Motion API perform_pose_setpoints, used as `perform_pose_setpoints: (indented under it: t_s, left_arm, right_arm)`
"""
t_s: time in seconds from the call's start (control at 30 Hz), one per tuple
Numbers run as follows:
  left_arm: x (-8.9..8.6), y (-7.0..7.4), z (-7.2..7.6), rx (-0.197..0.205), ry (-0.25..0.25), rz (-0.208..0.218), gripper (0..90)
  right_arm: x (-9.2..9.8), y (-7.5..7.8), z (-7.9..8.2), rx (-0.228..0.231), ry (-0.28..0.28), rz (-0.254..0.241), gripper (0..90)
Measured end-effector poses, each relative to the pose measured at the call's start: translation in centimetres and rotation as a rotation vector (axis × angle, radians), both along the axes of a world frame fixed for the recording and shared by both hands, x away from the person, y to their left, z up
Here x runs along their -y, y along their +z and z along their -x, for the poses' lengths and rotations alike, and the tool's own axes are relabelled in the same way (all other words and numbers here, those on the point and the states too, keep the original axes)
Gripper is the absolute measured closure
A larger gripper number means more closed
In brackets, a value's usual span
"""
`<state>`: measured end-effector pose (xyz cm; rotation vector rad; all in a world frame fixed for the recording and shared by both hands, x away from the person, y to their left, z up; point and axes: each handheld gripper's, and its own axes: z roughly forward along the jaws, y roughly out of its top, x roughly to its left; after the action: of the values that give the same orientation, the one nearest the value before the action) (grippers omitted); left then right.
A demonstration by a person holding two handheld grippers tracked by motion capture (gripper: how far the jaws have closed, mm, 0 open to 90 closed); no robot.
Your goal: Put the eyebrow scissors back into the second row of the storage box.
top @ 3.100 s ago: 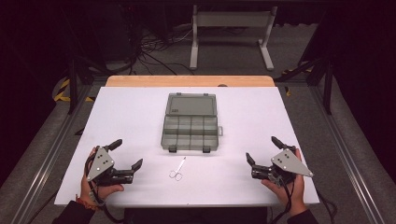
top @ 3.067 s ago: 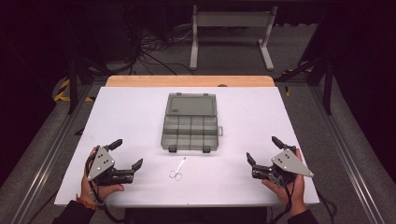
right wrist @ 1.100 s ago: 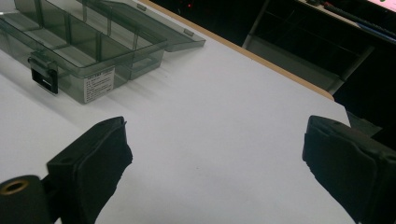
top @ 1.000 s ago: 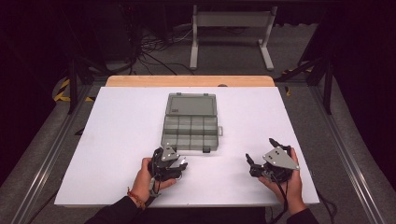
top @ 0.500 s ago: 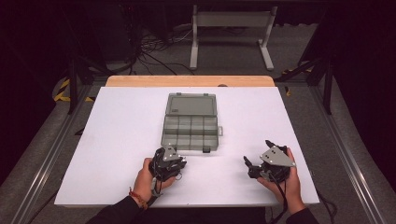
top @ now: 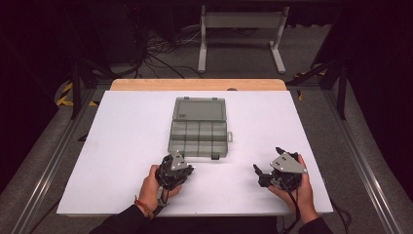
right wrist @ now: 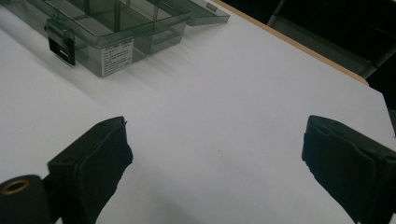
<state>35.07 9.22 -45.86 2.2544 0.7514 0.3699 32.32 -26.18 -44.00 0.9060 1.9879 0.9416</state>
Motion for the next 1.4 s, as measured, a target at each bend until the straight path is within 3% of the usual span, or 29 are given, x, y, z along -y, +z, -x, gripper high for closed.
perform_pose_setpoints:
  t_s: [0.2, 0.43, 0.5, 1.17, 1.4]
  left_arm:
    - [-1.5, 1.7, 0.3, 0.041, -0.017, 0.053, 84.9]
    - [-3.7, 3.5, 0.7, 0.093, -0.01, 0.085, 85.4]
    - [-3.9, 3.7, 0.7, 0.092, -0.011, 0.099, 85.5]
    - [-6.2, 6.0, 1.1, 0.172, -0.034, 0.153, 85.5]
    - [-7.2, 6.9, 0.7, 0.207, -0.086, 0.163, 85.5]
  right_arm:
    - [0.0, 0.1, 0.1, 0.006, 0.001, -0.004, 7.8]
    - [0.0, 0.0, 0.0, -0.005, 0.011, -0.006, 7.8]
    - [0.0, 0.0, 0.1, -0.005, 0.013, -0.008, 7.8]
    - [0.0, 0.1, 0.1, -0.002, 0.011, -0.012, 7.8]
    - [0.0, 0.1, 0.1, -0.001, 0.01, -0.01, 7.9]
